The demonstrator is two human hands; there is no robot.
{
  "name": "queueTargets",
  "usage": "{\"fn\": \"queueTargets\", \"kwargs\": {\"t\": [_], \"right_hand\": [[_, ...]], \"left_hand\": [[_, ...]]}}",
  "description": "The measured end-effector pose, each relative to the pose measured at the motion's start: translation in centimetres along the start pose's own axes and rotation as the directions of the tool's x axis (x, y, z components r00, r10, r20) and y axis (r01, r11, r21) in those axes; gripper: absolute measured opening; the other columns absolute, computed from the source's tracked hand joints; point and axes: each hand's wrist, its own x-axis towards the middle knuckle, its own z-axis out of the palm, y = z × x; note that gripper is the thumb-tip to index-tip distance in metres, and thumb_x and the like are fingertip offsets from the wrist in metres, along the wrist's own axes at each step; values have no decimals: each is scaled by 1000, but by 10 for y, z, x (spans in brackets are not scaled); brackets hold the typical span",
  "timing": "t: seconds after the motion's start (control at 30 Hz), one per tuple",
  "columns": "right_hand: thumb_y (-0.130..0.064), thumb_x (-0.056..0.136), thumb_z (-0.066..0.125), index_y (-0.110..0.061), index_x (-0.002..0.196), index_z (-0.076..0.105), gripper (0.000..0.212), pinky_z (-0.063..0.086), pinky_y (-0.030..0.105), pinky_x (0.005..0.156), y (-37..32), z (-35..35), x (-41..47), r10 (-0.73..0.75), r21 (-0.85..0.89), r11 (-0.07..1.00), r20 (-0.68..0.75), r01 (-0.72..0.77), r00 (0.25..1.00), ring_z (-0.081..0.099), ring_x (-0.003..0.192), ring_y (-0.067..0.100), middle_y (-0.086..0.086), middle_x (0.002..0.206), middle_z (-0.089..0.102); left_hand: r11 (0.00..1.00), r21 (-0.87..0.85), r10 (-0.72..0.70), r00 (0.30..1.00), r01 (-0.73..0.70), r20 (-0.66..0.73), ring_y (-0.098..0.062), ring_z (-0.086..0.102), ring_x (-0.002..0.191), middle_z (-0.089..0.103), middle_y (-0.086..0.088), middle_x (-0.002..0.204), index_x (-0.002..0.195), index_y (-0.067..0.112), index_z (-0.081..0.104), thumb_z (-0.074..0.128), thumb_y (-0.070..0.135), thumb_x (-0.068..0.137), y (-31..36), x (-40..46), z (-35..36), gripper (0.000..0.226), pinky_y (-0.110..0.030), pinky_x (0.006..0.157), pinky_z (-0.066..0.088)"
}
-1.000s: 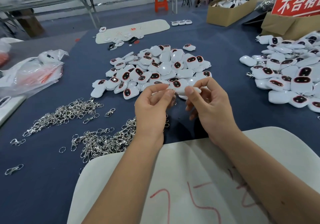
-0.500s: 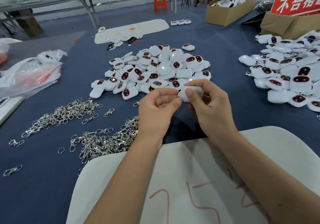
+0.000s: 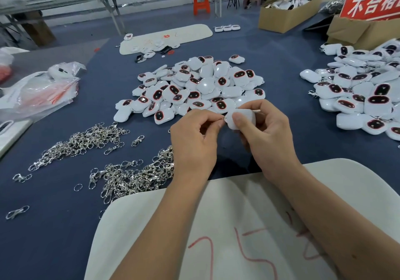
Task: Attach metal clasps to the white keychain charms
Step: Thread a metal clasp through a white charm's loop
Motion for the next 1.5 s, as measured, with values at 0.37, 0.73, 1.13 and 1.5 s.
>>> {"fn": "queueTargets", "kwargs": {"t": [0.37,0.73,1.13,1.5], "right_hand": [[-22,97,71,-24,93,74,5,48,23,51,1,0,2,133,40,990,36,-135,990,57,58,10,-6,70,66],[-23,93,78,-19,95,70,9,47,12,65,1,2,-1,-25,-78,997,-60,20,998,63,69,1,-12,78,72],[-24,100,69,-16,96,73,10,41,18,48,1,-2,1,85,72,994,-27,-83,996,52,55,6,-11,64,62],[-26,99,71,-9,91,75,19,32,21,36,1,-6,9,300,188,933,64,-307,952,41,46,13,2,62,59]], "left_hand": [[989,-74,-122,989,129,83,-5,66,80,73,11,82,86,18,77,74,6,87,0,1,0,12,-14,75,49],[990,-35,-134,982,139,135,-5,56,68,62,10,75,80,20,64,72,15,90,1,-1,4,14,-12,64,40],[948,-168,-203,922,269,331,-7,44,58,52,10,64,82,16,61,61,18,101,4,2,-3,19,-24,62,38],[972,-188,-91,963,141,252,-18,49,70,57,-1,75,82,19,58,59,7,100,13,-2,0,22,-21,67,41]]}}
